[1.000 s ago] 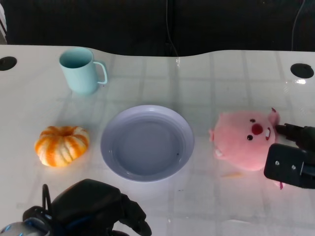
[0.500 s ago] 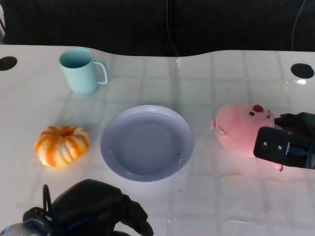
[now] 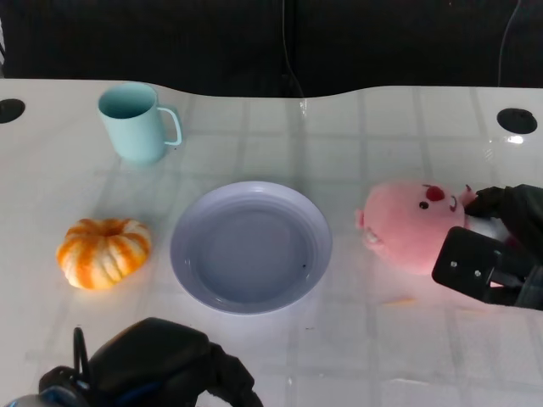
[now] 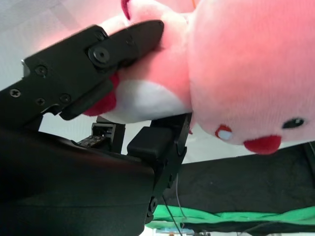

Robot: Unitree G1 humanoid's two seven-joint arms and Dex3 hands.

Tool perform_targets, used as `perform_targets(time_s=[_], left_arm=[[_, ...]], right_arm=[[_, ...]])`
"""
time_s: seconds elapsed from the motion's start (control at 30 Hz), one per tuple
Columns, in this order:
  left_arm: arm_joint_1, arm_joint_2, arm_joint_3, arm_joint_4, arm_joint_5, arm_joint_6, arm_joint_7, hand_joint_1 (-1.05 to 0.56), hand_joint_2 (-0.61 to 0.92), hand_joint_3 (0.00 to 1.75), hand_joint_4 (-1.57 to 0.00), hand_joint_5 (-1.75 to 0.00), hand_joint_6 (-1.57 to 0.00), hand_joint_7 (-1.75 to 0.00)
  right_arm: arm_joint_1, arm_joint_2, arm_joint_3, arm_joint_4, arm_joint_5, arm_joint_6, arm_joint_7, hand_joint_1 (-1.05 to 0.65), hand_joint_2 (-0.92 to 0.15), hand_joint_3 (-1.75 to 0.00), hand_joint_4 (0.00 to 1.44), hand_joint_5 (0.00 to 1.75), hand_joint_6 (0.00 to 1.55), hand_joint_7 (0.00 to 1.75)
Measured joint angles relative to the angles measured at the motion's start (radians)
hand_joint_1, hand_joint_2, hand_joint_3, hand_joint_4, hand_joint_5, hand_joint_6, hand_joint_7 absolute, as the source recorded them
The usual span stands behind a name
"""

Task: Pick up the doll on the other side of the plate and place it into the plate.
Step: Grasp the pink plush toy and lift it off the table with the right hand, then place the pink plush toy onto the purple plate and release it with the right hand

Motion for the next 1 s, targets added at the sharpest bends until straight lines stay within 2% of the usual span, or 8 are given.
perform_targets(time_s=[0.07, 0.13, 0.2, 0.3, 0.4, 0.6, 0.8, 1.0], left_arm=[[0.002, 0.002, 0.003, -0.008, -0.002, 0.001, -0.001, -0.26, 0.92, 0.26, -0.74, -1.32, -1.07, -0.01], [0.002, 0.002, 0.009, -0.025, -0.004, 0.009, -0.002, -0.26, 0.92, 0.26, -0.74, -1.32, -1.07, -0.01], [0.002, 0.003, 0.012, -0.033, -0.004, 0.013, -0.004, -0.26, 0.92, 0.26, -0.75, -1.33, -1.08, -0.01], [0.001, 0.003, 0.012, -0.032, -0.007, 0.012, -0.004, -0.26, 0.92, 0.25, -0.75, -1.34, -1.09, -0.02], [-0.002, 0.003, 0.011, -0.028, -0.009, 0.012, -0.004, -0.26, 0.92, 0.25, -0.75, -1.34, -1.09, -0.02], [-0.008, 0.002, 0.004, -0.009, -0.003, 0.004, -0.003, -0.26, 0.92, 0.25, -0.75, -1.35, -1.09, -0.02], [-0.009, -0.004, -0.001, -0.006, 0.001, 0.013, -0.002, -0.27, 0.92, 0.27, -0.75, -1.30, -1.09, -0.02], [-0.008, -0.005, -0.002, 0.004, -0.001, -0.008, 0.002, -0.25, 0.92, 0.24, -0.74, -1.36, -1.09, -0.02]], right_arm=[[0.012, 0.000, -0.006, -0.022, 0.012, 0.002, 0.000, -0.22, -0.60, -0.80, 0.73, 1.58, 0.84, 1.16], [0.027, 0.000, -0.021, -0.039, 0.023, 0.002, -0.004, -0.21, -0.58, -0.85, 0.73, 1.68, 0.83, 1.24], [0.035, 0.005, -0.040, -0.049, 0.043, -0.001, -0.017, -0.18, -0.52, -0.99, 0.82, 1.73, 0.76, 1.53], [0.046, 0.018, -0.077, -0.052, 0.088, -0.066, -0.064, -0.19, -0.46, -1.18, 0.89, 1.74, 0.73, 1.71], [0.047, 0.019, -0.093, -0.072, 0.104, -0.114, -0.087, -0.20, -0.39, -1.30, 0.88, 1.75, 0.73, 1.74], [0.049, 0.040, -0.116, -0.189, 0.140, -0.120, -0.069, -0.15, -0.36, -1.33, 0.89, 1.75, 0.76, 1.75], [0.052, 0.099, -0.120, -0.269, 0.213, -0.150, -0.018, -0.13, -0.38, -1.26, 0.91, 1.75, 0.75, 1.75], [0.036, 0.180, -0.091, -0.341, 0.216, -0.128, 0.055, -0.13, -0.39, -1.23, 0.91, 1.75, 0.72, 1.75]])
